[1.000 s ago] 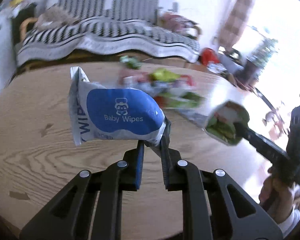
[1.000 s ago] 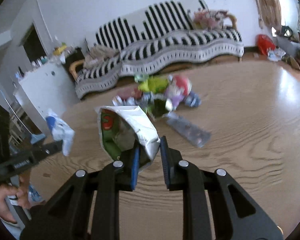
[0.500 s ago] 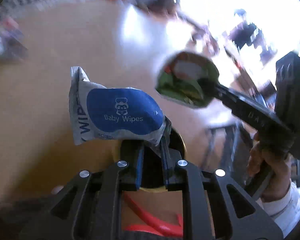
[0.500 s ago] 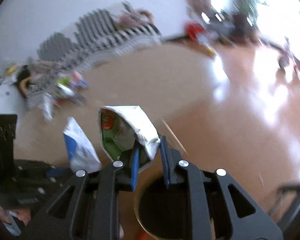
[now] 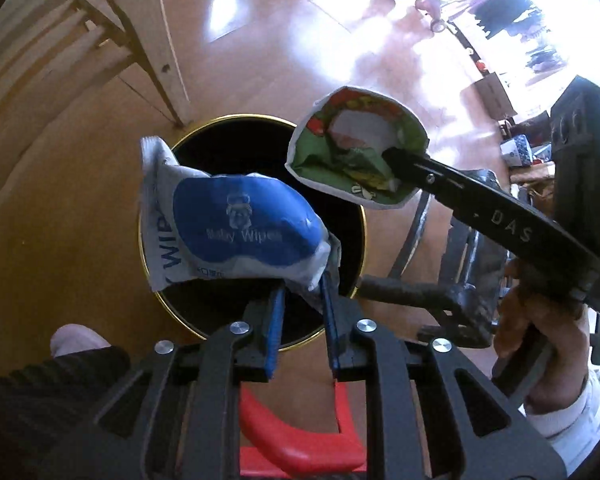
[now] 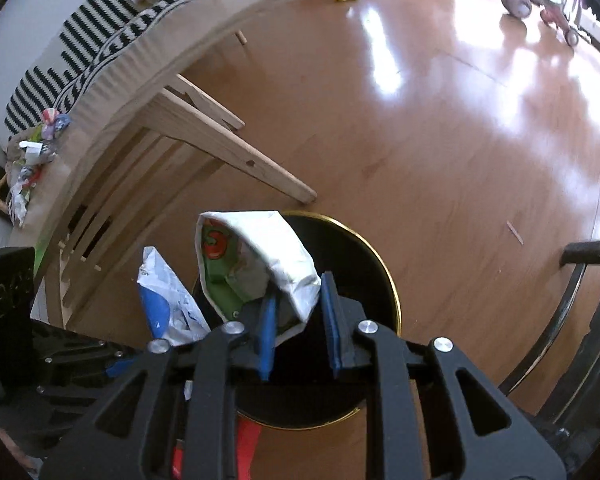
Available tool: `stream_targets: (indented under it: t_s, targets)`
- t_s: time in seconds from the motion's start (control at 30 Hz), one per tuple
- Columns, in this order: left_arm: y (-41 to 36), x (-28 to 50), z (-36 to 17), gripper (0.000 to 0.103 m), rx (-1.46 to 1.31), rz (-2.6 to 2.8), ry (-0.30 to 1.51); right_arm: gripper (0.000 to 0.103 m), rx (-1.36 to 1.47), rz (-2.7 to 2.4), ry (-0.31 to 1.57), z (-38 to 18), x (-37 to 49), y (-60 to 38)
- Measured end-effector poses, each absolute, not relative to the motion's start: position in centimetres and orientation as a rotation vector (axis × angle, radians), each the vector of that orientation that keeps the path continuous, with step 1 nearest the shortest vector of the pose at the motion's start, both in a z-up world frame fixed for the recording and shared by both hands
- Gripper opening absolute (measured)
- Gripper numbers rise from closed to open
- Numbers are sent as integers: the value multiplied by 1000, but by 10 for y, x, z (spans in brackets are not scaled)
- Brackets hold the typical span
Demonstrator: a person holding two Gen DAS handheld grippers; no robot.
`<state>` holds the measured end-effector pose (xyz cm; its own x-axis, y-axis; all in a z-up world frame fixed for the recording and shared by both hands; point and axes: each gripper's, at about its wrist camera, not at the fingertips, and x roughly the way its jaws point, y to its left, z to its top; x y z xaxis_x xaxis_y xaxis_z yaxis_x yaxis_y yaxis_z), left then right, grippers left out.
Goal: Collect trash
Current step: 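Carry both held items over the black bin and open both tools, then bring both tools back over the table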
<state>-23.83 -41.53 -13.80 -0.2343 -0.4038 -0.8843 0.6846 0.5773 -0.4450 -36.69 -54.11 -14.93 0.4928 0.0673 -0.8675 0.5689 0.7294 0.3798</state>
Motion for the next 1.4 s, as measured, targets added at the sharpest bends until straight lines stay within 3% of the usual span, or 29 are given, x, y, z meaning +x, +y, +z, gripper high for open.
stream_targets:
  t_s: [0.03,0.07,0.27,0.43,0.7,0.9,1.1,1.4]
  targets:
    - [-415,-237,-138,57,260,-1015,1491,59,735,-345,1021,-151,-371,-545]
    - [-417,-241,-139,98,264,-999,1481,94,758,-354,996,-148,-374,-549]
    - [-407,-237,-118,97,321,-987,1401,96,714,-377,875,-111,-381,-554]
    - [-365,-211,-49,97,253,-903,1180,96,466,-405,655,-60,-373,-527]
    - [-190,-110,34,97,49,-451,941,96,252,-128,601,-9,-247,-445]
    - [-101,-30,26,97,-46,-208,984,96,186,60,599,26,-133,-374]
    - [-102,24,6,97,-136,-174,1015,96,122,152,617,49,-41,-315]
    - [-93,76,-18,97,-103,-143,1011,96,123,156,710,24,54,-286]
